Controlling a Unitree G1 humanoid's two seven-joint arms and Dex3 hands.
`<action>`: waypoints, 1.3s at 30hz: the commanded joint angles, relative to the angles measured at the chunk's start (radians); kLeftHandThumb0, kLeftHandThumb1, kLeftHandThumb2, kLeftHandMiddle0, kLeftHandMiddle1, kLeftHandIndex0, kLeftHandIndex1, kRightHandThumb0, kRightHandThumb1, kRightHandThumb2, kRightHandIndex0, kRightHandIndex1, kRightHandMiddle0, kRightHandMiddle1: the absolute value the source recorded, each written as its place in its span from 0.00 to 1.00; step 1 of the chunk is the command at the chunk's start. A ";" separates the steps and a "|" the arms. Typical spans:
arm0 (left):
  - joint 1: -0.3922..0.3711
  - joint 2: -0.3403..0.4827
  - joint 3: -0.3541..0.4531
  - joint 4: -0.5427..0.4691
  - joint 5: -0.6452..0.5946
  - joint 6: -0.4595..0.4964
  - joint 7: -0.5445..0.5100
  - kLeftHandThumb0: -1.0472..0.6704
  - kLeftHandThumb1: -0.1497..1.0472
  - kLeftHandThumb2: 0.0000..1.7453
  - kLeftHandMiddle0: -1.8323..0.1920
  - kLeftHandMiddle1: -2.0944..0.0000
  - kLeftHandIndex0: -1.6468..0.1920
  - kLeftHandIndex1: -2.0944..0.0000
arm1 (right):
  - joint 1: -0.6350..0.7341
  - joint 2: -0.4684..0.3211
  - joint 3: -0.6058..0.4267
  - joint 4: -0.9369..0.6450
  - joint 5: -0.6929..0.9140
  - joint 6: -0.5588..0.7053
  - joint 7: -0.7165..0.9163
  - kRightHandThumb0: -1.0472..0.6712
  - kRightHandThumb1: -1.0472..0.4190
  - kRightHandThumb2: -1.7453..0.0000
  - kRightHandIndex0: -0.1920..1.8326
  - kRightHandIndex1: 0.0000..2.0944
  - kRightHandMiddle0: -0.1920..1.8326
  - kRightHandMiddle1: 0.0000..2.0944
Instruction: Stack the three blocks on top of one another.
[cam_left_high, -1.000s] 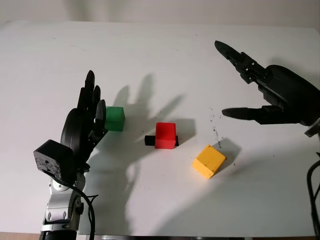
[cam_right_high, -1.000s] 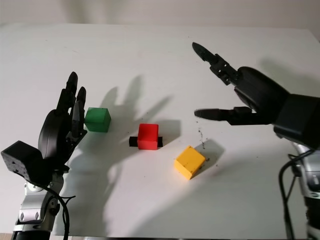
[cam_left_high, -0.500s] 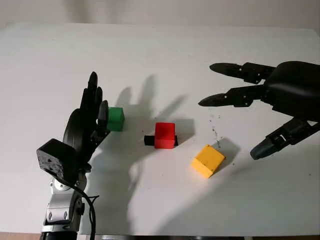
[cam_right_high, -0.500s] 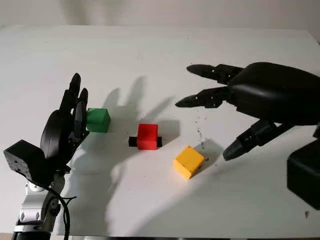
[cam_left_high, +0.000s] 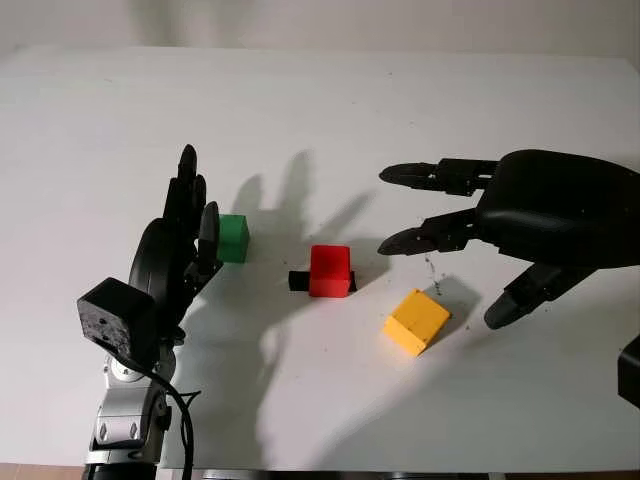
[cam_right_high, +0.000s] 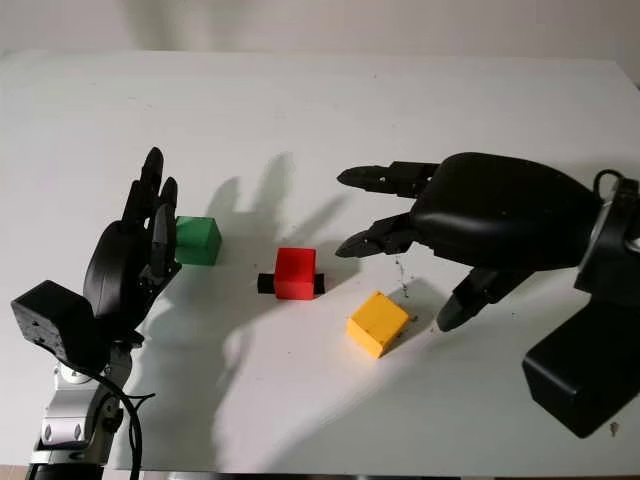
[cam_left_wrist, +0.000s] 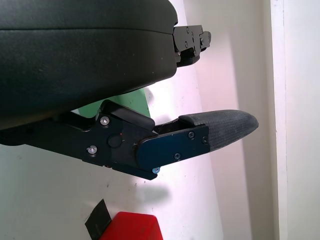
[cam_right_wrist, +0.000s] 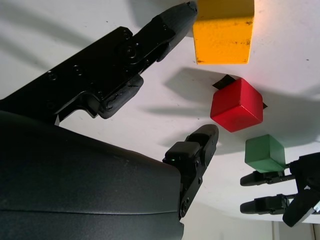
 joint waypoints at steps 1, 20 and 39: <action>0.010 -0.004 -0.001 -0.016 0.001 -0.007 0.005 0.17 1.00 0.38 0.97 0.97 0.97 0.97 | 0.009 0.022 0.009 0.021 -0.010 -0.018 -0.028 0.19 0.25 0.97 0.16 0.04 0.43 0.05; 0.010 -0.002 0.002 -0.027 -0.009 -0.006 -0.001 0.17 1.00 0.37 0.97 0.98 0.97 0.98 | 0.127 -0.021 0.035 -0.016 0.010 0.034 0.023 0.18 0.22 0.97 0.13 0.02 0.40 0.03; 0.013 -0.001 0.002 -0.018 -0.009 -0.028 0.001 0.18 1.00 0.37 0.96 0.97 0.96 0.97 | 0.162 0.092 0.066 0.116 -0.118 -0.087 -0.175 0.26 0.24 0.97 0.15 0.03 0.46 0.05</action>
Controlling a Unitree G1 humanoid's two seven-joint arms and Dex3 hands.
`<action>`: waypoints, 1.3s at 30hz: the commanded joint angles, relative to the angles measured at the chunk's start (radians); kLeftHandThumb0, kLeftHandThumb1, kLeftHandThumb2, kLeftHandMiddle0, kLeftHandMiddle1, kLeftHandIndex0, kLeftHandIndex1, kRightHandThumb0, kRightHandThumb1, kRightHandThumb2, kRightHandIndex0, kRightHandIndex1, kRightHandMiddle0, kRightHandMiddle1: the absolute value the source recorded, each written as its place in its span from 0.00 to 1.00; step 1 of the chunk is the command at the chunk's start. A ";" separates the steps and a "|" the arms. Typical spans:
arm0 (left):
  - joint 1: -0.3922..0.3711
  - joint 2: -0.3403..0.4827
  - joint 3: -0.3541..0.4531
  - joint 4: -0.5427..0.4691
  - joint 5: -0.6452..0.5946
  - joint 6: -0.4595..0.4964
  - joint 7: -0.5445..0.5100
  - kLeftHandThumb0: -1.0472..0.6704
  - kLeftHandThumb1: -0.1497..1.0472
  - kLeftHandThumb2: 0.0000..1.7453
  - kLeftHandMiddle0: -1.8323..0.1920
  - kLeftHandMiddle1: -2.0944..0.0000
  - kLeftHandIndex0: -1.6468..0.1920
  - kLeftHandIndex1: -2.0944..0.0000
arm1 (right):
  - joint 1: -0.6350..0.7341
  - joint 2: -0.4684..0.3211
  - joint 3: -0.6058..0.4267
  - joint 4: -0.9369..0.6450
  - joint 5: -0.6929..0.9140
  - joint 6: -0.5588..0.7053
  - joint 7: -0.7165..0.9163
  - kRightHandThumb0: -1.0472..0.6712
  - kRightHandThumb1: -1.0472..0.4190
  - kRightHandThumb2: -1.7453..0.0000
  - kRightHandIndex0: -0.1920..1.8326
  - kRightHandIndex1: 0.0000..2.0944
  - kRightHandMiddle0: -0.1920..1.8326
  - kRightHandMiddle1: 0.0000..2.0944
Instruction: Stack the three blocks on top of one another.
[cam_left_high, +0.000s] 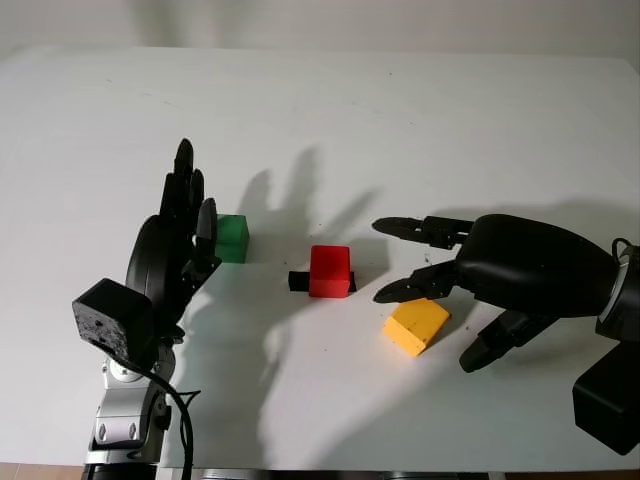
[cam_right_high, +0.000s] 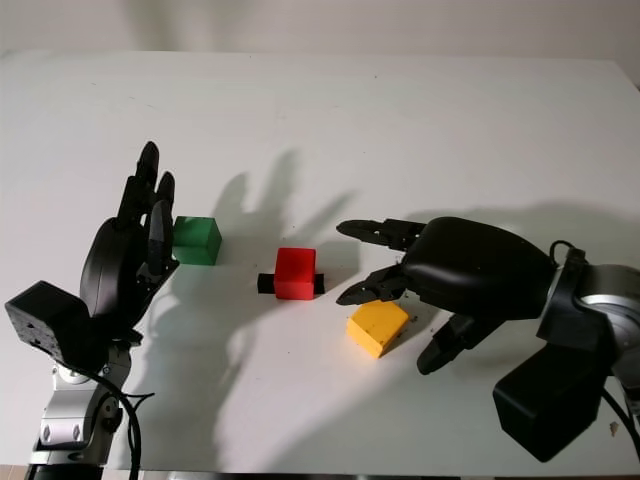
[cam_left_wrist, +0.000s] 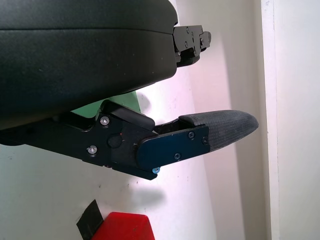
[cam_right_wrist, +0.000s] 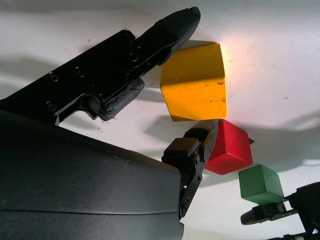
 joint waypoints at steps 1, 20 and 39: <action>0.012 -0.001 0.003 -0.002 -0.003 -0.012 -0.002 0.18 1.00 0.37 0.96 0.97 0.96 0.97 | -0.012 0.010 0.009 0.018 -0.014 -0.016 -0.021 0.27 0.23 0.97 0.15 0.03 0.46 0.05; 0.017 0.001 0.005 -0.008 -0.003 -0.006 -0.007 0.18 1.00 0.37 0.96 0.97 0.96 0.98 | -0.062 0.026 0.039 0.071 -0.082 -0.062 -0.109 0.42 0.19 0.97 0.23 0.04 0.50 0.36; 0.017 0.002 0.001 -0.010 0.004 0.006 0.001 0.19 1.00 0.37 0.96 0.98 0.96 0.97 | -0.149 0.009 0.051 0.074 0.097 0.071 0.046 0.44 0.17 0.96 0.24 0.03 0.43 0.45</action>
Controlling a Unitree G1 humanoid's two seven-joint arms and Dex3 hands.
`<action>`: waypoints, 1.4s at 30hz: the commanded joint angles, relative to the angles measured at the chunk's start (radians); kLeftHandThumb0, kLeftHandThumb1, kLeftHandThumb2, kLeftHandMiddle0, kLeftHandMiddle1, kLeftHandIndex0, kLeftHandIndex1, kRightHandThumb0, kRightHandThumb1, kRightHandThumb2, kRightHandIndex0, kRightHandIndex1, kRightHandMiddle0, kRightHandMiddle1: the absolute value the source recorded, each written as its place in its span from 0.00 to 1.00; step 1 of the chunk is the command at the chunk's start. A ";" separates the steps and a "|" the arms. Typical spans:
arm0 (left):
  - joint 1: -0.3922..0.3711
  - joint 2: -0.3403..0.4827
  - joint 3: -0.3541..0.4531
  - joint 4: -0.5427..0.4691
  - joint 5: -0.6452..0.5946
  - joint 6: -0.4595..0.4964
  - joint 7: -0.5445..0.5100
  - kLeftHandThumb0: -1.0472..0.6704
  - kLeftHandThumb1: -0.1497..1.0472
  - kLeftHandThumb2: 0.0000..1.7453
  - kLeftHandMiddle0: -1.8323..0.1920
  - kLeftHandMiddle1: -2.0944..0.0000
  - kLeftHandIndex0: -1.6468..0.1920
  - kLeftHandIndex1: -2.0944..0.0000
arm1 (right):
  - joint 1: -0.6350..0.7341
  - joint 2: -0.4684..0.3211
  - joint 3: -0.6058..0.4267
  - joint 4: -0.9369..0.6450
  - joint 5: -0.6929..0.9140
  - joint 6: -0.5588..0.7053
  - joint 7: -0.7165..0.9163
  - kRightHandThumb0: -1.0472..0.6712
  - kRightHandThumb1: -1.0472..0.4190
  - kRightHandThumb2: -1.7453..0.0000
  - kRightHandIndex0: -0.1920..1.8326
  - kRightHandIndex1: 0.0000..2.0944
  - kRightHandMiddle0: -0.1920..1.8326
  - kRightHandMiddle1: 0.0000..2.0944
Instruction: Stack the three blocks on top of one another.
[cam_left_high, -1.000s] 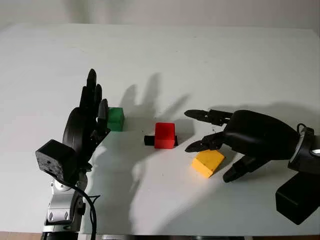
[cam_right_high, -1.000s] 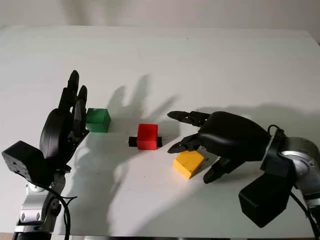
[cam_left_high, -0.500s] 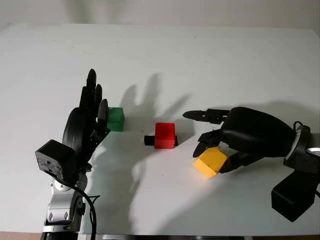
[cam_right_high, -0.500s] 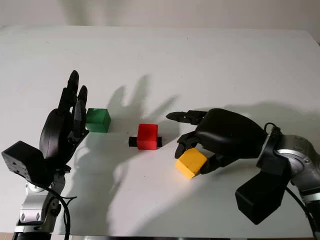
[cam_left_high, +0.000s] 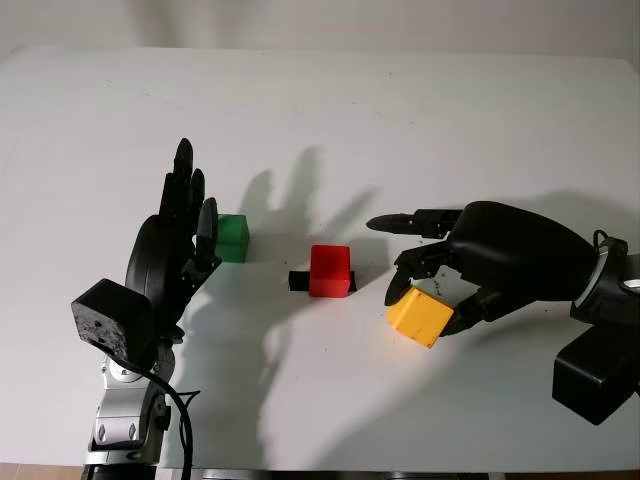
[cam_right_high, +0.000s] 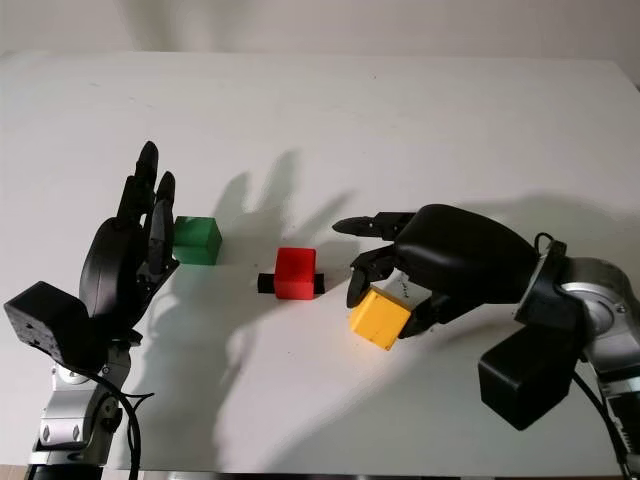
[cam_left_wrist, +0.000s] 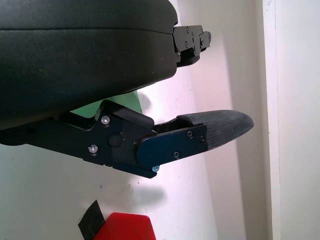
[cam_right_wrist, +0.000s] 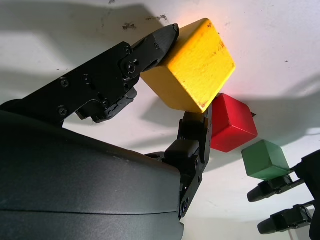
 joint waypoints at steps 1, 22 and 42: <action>0.016 0.002 -0.001 -0.010 0.003 -0.001 -0.001 0.19 1.00 0.37 0.96 0.97 0.96 0.97 | -0.055 -0.019 0.003 0.000 0.007 0.016 0.025 0.43 0.16 0.96 0.23 0.02 0.43 0.45; 0.022 -0.003 0.004 -0.012 0.001 -0.004 0.009 0.18 1.00 0.36 0.95 0.97 0.96 0.97 | -0.565 0.042 0.093 0.329 -0.051 -0.125 0.093 0.40 0.15 0.97 0.28 0.03 0.48 0.42; 0.009 0.001 0.010 -0.010 -0.005 -0.013 0.004 0.18 1.00 0.36 0.96 0.98 0.97 0.98 | -0.869 0.244 0.286 0.452 -0.128 -0.180 0.214 0.40 0.13 0.97 0.26 0.02 0.42 0.56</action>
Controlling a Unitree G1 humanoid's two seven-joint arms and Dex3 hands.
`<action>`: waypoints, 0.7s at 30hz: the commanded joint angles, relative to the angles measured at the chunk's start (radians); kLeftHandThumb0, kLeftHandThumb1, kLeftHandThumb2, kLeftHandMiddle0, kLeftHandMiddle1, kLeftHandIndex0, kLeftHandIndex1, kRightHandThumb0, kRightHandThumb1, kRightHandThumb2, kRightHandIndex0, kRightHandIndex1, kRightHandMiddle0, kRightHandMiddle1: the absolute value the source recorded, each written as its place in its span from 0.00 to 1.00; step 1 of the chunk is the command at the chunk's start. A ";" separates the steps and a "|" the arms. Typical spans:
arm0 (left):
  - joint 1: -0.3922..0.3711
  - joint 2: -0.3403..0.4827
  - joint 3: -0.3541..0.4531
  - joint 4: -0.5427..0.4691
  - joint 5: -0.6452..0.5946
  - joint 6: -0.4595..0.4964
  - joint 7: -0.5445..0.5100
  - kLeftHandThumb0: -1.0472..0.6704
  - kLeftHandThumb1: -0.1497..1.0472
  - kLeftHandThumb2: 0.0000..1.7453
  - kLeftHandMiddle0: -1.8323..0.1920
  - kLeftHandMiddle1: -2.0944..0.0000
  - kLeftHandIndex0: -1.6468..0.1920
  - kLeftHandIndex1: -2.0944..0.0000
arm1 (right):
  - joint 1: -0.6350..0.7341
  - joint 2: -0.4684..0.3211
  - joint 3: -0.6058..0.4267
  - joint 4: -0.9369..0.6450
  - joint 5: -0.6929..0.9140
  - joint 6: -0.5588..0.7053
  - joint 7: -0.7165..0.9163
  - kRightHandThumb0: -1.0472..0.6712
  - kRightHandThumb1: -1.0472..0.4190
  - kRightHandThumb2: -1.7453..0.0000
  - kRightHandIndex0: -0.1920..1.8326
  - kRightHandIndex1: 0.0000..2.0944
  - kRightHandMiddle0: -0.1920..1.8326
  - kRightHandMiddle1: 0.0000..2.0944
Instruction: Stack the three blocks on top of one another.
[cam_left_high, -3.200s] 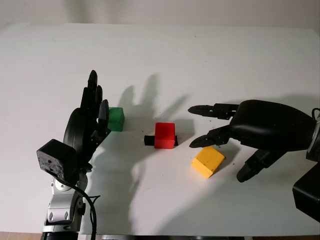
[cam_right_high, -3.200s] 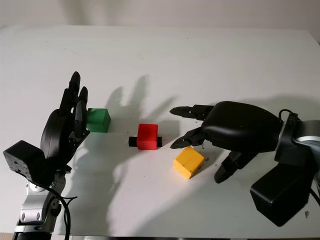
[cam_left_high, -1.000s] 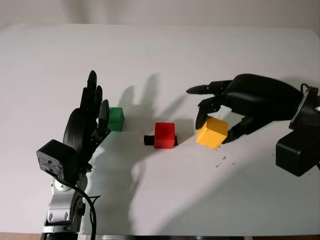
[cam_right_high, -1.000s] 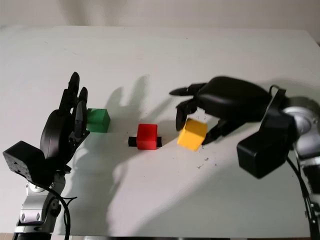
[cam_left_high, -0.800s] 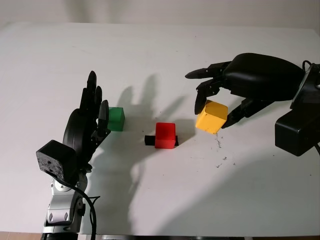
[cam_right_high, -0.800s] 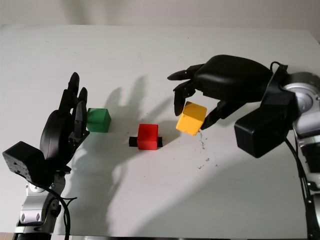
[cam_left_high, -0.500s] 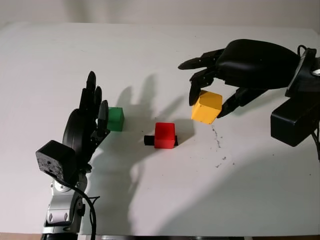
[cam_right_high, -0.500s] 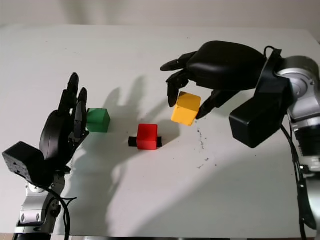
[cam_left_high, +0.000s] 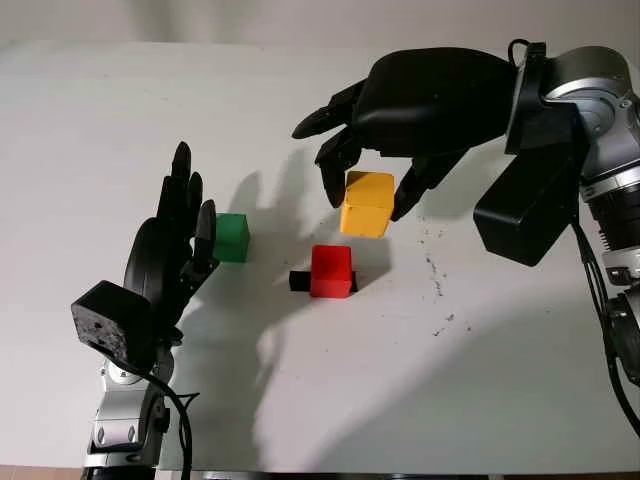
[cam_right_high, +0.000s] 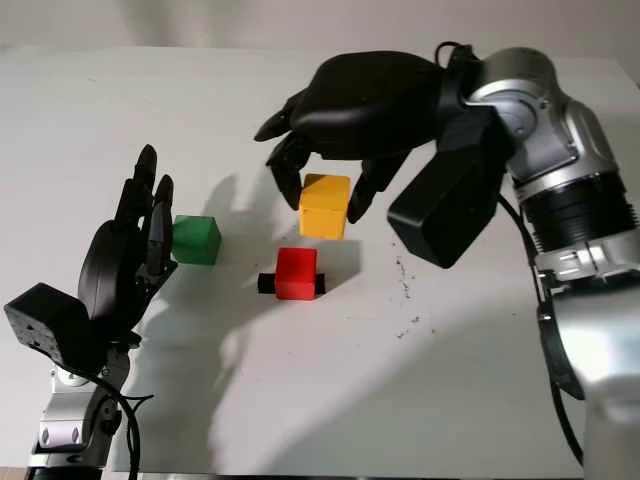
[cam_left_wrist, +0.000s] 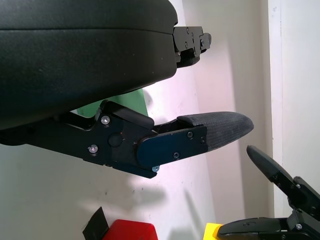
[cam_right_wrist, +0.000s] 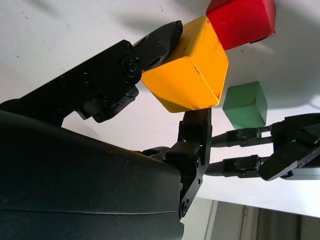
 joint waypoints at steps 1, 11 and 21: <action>0.000 0.000 0.003 -0.008 -0.004 -0.011 -0.002 0.18 1.00 0.36 0.96 0.98 0.97 0.98 | -0.029 0.010 0.014 -0.010 -0.009 0.004 0.012 0.41 0.13 0.97 0.26 0.02 0.40 0.57; -0.001 -0.004 0.004 -0.007 -0.005 -0.017 0.002 0.18 1.00 0.36 0.96 0.97 0.97 0.98 | -0.013 0.019 0.043 0.016 -0.056 -0.062 -0.020 0.42 0.05 0.97 0.25 0.02 0.30 0.69; -0.003 0.000 0.008 0.005 -0.014 -0.029 -0.006 0.19 1.00 0.36 0.96 0.97 0.97 0.97 | 0.025 0.016 0.039 0.008 -0.031 -0.068 -0.028 0.39 0.04 0.97 0.24 0.02 0.28 0.66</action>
